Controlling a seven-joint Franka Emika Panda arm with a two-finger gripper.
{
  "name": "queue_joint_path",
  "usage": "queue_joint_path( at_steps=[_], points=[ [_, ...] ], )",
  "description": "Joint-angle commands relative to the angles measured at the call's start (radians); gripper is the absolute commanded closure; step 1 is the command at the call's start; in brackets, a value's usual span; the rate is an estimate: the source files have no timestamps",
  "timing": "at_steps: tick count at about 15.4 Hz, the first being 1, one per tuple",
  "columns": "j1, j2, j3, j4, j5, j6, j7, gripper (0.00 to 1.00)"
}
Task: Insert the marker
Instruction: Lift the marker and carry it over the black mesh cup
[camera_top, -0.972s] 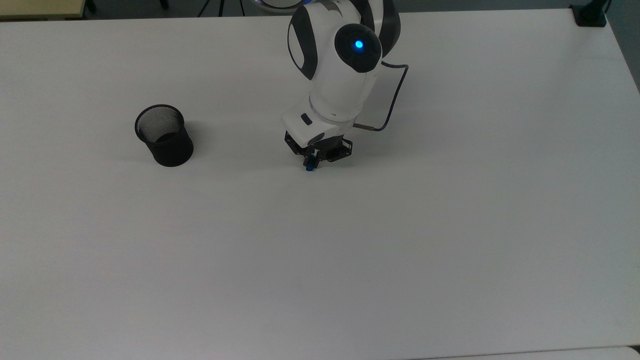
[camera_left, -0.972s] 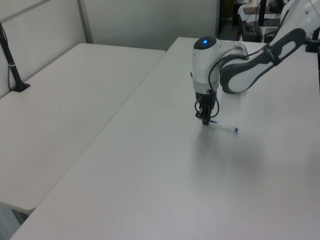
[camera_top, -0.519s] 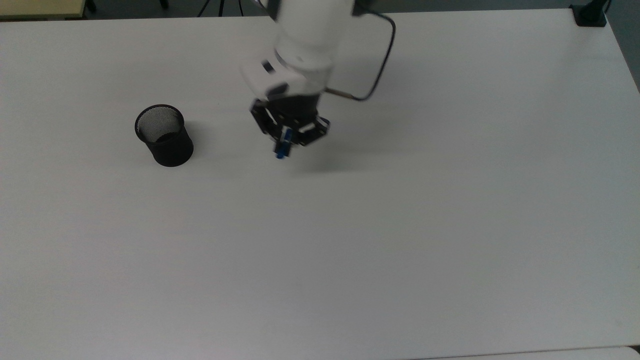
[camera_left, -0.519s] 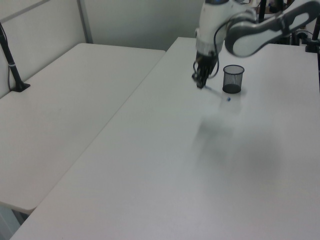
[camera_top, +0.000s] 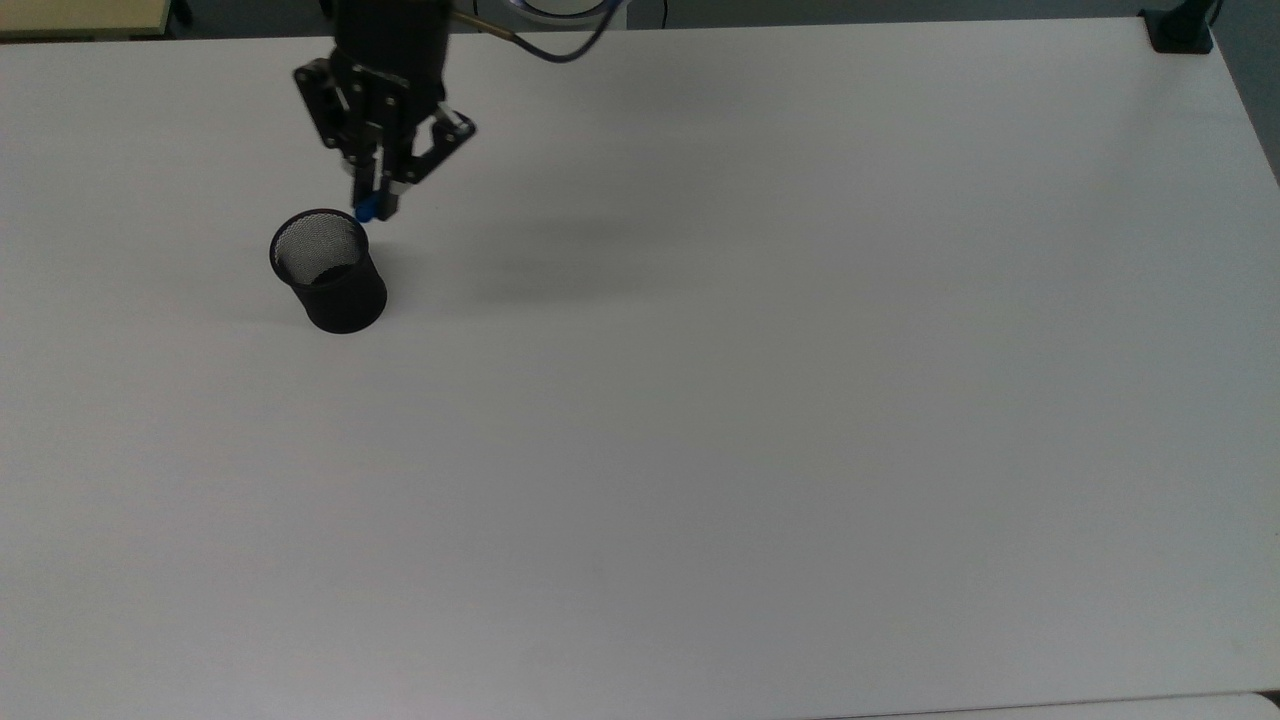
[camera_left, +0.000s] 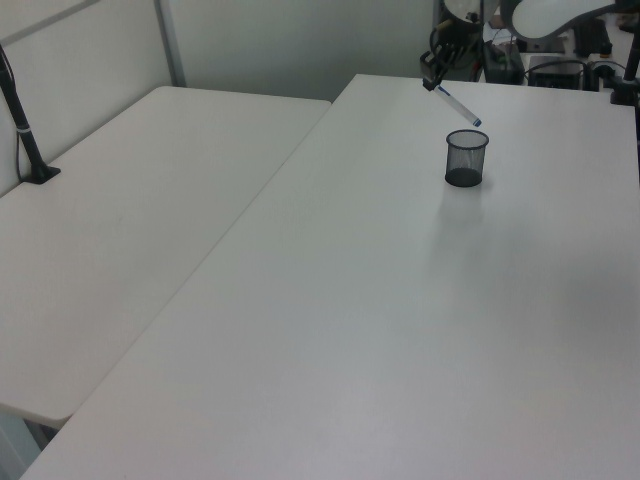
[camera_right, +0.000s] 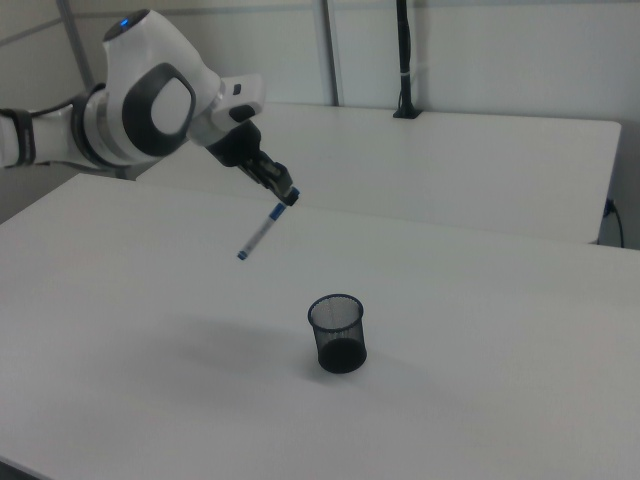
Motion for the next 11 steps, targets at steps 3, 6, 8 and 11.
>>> queue_joint_path(
  at_steps=[3,6,8,11],
  points=[
    [-0.051,-0.066,-0.086,-0.195,-0.009,0.354,-0.167,1.00],
    [-0.059,-0.054,-0.140,-0.285,-0.009,0.572,-0.270,1.00],
    [-0.066,-0.035,-0.160,-0.329,-0.009,0.693,-0.316,1.00],
    [-0.074,-0.009,-0.180,-0.432,-0.010,0.924,-0.354,1.00]
  ],
)
